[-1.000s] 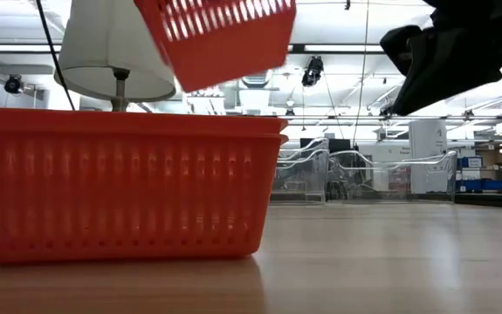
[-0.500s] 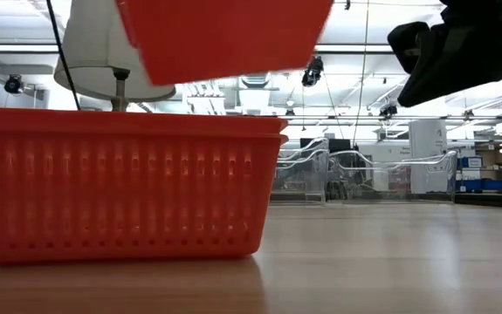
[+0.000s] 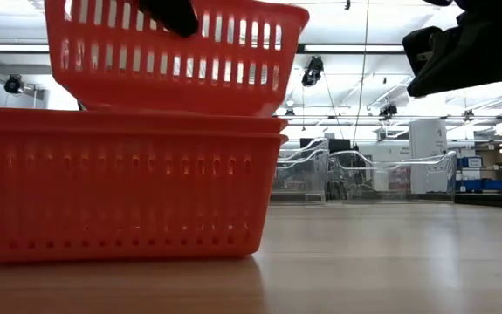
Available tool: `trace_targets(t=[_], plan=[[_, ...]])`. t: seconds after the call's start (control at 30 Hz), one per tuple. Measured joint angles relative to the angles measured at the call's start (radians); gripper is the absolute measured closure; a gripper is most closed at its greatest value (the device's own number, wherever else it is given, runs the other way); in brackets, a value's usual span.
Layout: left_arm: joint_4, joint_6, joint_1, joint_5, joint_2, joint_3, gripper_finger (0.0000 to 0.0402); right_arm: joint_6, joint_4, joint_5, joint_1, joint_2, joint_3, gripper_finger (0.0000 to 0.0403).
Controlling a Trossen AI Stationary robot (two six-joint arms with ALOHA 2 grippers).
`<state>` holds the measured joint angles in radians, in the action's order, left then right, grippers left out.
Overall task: Stack baskets by color
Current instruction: Stack the orange bin on the stacked orange bins
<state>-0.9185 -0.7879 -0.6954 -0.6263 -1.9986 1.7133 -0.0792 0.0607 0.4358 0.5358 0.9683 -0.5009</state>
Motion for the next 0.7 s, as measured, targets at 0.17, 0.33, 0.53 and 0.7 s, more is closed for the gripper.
trace_targets(t=[0.17,0.33,0.53,0.7], plan=[[-0.003,0.000,-0.012,-0.001,0.012,0.003,0.0402,-0.001,0.000,0.000,0.000,-0.006,0.002,0.0394],[0.036,-0.037,-0.052,0.023,0.012,-0.028,0.0402,-0.001,0.000,0.000,0.000,-0.004,0.005,0.0394],[0.043,-0.044,-0.075,-0.031,0.011,-0.038,0.0402,0.000,0.000,0.000,0.000,-0.004,0.006,0.0394],[0.044,-0.024,-0.075,-0.035,0.011,-0.055,0.0402,0.004,0.000,0.000,0.000,-0.004,0.006,0.0394]])
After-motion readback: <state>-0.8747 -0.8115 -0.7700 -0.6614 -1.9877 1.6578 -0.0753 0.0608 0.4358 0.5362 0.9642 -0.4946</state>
